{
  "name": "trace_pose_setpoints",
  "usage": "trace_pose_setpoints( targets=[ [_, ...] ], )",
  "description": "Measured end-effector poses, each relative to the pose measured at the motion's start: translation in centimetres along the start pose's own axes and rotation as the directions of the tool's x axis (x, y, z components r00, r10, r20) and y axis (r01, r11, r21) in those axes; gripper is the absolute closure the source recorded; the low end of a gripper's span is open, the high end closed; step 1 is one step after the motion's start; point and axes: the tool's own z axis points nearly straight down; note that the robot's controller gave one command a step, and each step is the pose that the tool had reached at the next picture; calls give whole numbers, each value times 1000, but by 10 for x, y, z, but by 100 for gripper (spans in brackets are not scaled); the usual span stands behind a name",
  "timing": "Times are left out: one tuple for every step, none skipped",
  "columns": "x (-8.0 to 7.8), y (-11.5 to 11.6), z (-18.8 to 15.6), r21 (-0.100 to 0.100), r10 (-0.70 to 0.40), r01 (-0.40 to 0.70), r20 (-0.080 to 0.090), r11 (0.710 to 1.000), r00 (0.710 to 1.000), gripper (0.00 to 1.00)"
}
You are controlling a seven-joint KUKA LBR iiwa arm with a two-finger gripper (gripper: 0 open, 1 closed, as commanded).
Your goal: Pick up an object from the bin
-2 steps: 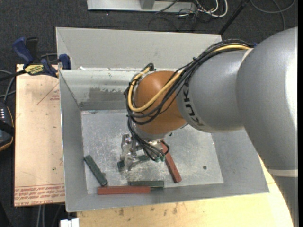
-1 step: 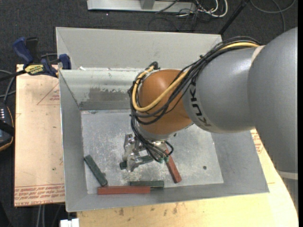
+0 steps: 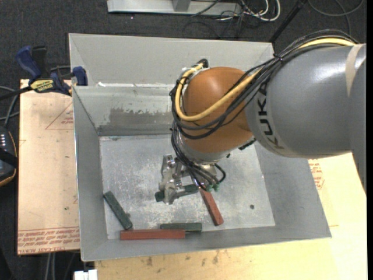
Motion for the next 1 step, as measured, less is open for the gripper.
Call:
trace_pose_setpoints(
  targets=[
    [-7, 1, -31, -1, -6, 6, 13, 1000, 1000, 100]
  ],
)
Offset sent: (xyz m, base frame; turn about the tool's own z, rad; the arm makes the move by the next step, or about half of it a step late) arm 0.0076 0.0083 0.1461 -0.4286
